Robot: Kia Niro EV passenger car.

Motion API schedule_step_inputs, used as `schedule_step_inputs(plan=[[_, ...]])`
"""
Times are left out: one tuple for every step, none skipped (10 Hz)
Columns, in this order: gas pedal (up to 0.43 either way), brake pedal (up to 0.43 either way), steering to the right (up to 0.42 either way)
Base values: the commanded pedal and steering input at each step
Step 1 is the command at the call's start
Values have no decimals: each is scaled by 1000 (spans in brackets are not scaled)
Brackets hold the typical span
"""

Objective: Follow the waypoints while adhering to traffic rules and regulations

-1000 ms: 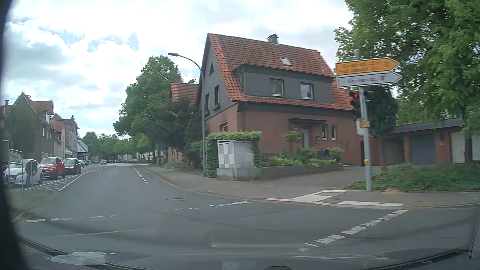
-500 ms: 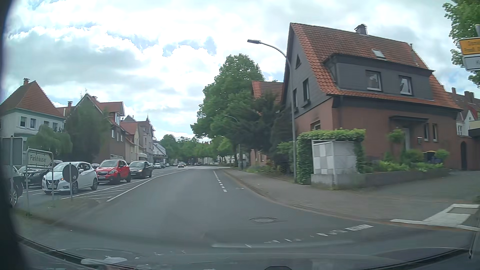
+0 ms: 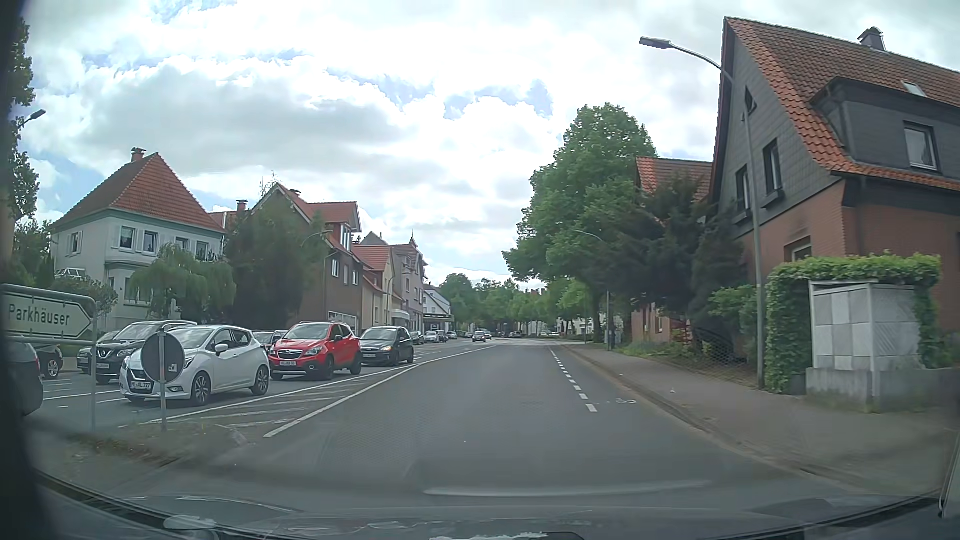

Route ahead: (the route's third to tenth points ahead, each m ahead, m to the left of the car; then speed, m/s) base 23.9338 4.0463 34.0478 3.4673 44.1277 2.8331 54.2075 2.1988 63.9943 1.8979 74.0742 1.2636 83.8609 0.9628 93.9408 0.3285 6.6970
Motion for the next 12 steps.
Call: schedule_step_inputs(plan=[[378,0,-105],[378,0,-77],[390,0,-47],[390,0,-25],[390,0,-13],[390,0,-1],[390,0,7],[390,0,15],[390,0,19],[390,0,21],[390,0,26],[390,0,31]])
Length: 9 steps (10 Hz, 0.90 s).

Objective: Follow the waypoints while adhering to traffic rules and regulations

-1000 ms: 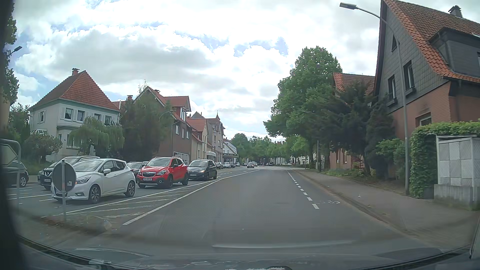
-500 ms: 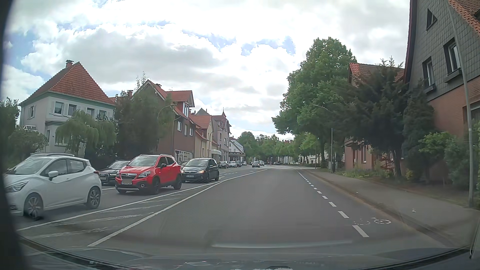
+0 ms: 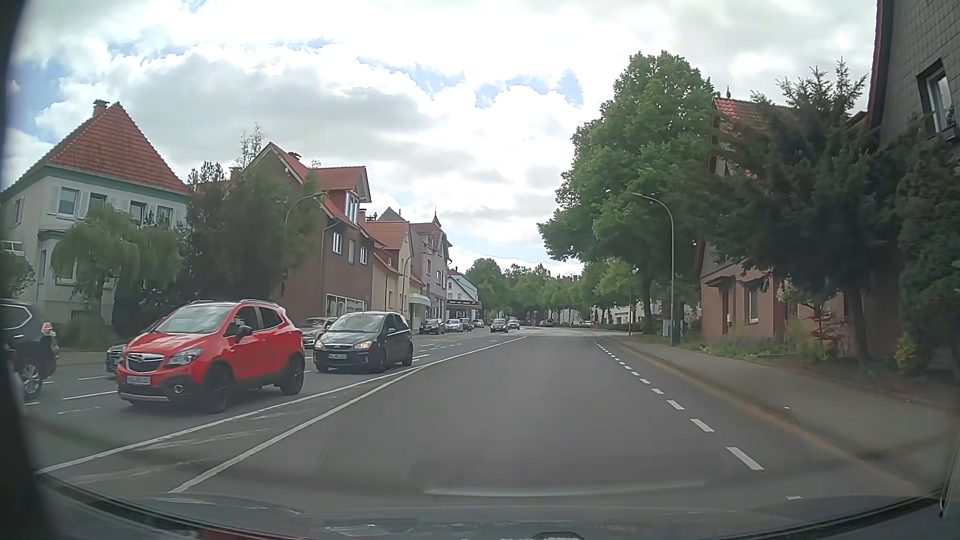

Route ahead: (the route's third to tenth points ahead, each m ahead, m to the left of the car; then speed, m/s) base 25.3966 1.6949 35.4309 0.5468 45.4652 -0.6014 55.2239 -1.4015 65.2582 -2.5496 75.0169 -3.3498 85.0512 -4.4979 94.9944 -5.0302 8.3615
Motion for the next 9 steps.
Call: schedule_step_inputs(plan=[[390,0,31],[398,0,31],[398,0,29],[398,0,29],[398,0,29],[398,0,28],[398,0,28],[398,0,27],[398,0,27]])
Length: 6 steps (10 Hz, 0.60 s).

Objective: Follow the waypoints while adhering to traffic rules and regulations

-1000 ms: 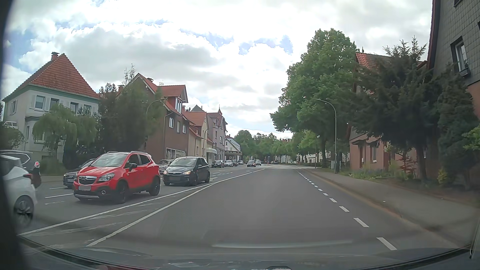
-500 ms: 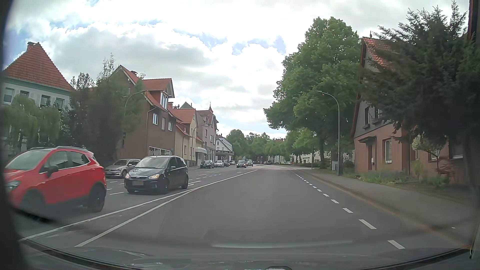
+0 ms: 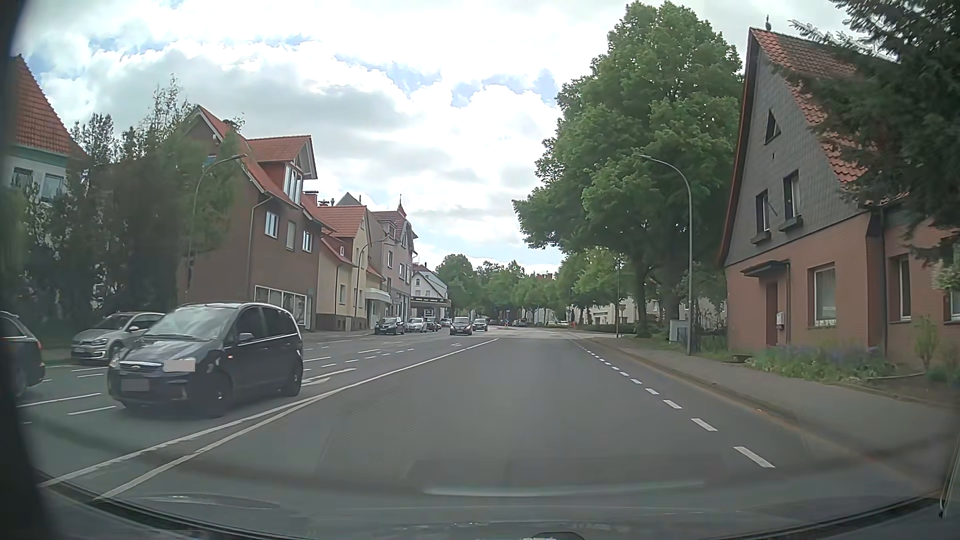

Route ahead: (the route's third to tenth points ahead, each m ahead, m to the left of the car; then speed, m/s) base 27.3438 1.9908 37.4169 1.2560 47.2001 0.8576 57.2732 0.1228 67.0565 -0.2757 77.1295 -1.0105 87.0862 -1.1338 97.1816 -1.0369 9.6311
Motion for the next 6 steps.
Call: schedule_step_inputs(plan=[[398,0,26],[398,0,25],[398,0,23],[398,0,20],[398,0,19],[390,0,18]])
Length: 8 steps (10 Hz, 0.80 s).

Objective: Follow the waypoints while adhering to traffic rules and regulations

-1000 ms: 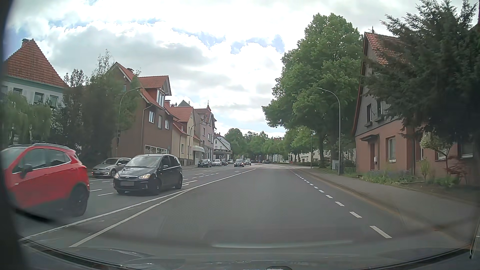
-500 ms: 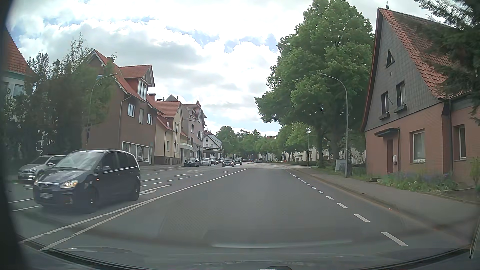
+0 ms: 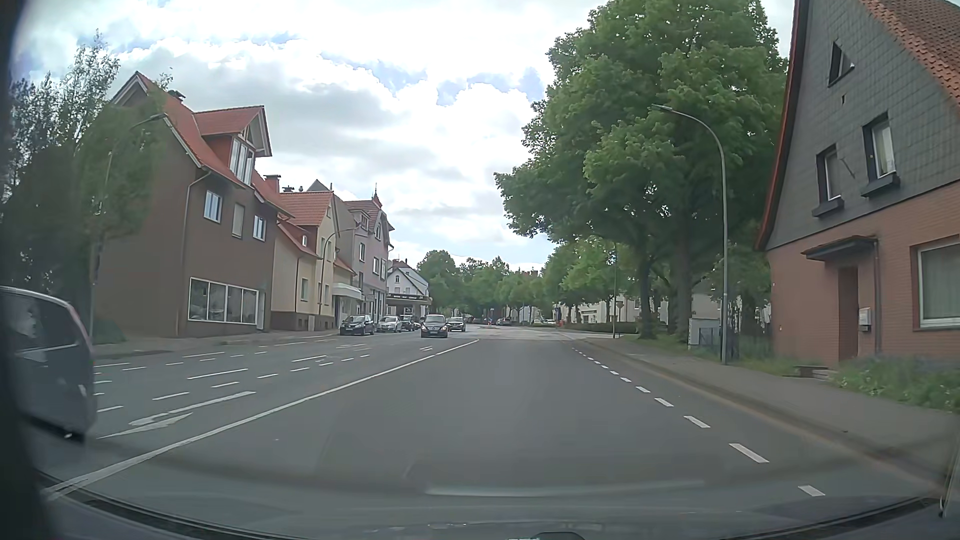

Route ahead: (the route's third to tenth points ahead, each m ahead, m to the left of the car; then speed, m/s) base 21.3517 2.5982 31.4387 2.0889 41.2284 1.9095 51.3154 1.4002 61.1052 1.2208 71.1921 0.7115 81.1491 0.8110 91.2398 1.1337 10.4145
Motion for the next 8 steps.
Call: schedule_step_inputs(plan=[[390,0,15],[390,0,14],[378,0,13],[350,0,11],[331,0,10],[331,0,10],[319,0,8],[319,0,7]])
